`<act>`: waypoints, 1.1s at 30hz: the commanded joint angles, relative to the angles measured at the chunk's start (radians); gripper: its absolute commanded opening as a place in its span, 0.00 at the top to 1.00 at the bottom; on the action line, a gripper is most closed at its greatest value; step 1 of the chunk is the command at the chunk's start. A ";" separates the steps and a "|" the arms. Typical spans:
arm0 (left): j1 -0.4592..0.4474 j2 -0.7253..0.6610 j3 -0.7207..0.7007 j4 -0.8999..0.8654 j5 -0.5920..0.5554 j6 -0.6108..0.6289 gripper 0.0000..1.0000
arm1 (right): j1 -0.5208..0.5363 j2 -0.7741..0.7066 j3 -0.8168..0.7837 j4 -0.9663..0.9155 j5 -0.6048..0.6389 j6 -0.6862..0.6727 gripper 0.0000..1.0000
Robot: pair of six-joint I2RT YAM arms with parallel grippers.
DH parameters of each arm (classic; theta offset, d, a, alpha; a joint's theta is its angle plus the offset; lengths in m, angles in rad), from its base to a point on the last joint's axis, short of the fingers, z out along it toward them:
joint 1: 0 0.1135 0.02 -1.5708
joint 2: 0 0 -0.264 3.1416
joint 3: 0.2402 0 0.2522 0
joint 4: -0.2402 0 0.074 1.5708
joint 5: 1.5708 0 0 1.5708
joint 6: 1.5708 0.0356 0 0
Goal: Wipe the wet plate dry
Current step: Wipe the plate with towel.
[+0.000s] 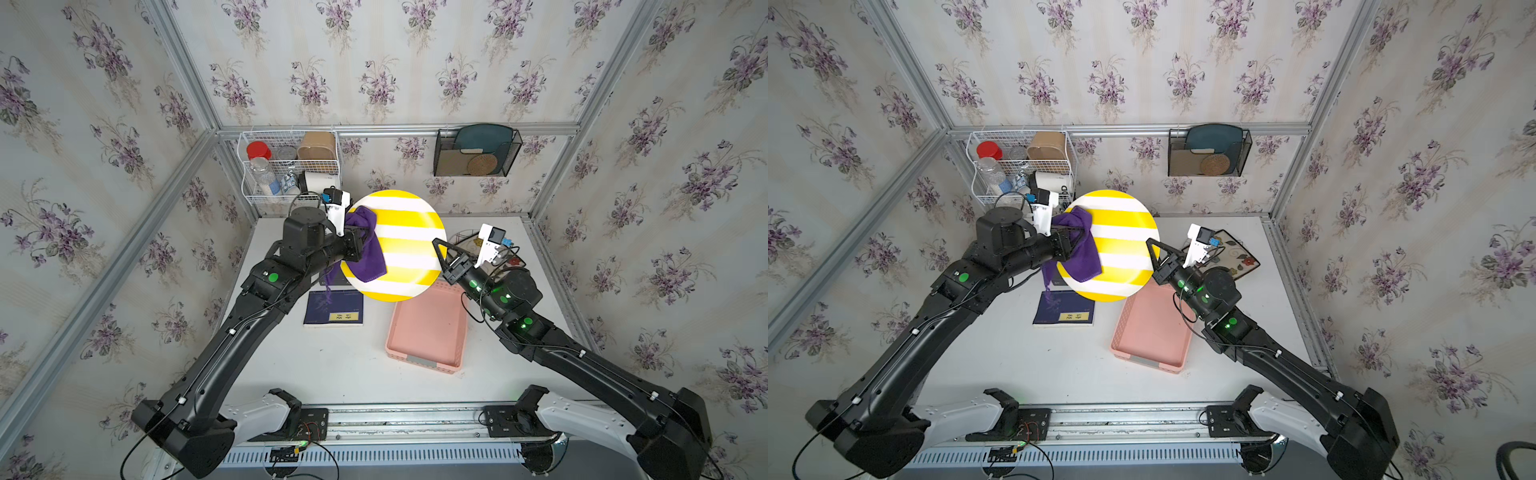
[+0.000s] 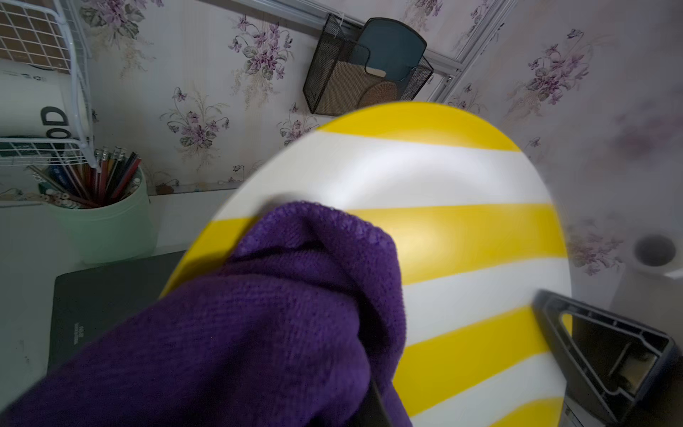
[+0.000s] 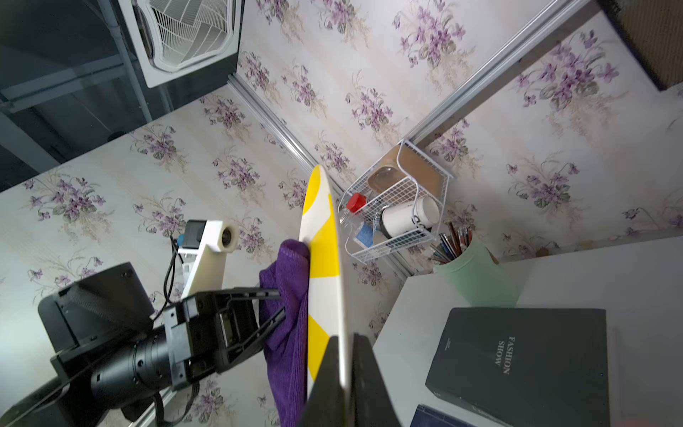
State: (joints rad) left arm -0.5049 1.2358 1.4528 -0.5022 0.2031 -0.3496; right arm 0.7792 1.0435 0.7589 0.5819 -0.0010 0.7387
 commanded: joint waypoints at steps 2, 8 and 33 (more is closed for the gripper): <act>-0.037 0.076 0.009 -0.013 0.215 0.000 1.00 | 0.060 0.052 0.022 0.190 -0.169 0.004 1.00; -0.126 0.129 0.025 0.040 0.213 -0.011 1.00 | 0.026 0.011 0.008 0.207 -0.030 0.006 1.00; 0.227 -0.040 -0.287 0.683 0.648 -0.697 1.00 | -0.391 -0.172 -0.110 0.277 -0.201 0.314 1.00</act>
State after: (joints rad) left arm -0.3176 1.1900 1.2087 -0.0998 0.6930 -0.7750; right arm 0.4057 0.8940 0.6716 0.6910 -0.1268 0.9199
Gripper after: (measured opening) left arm 0.103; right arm 0.094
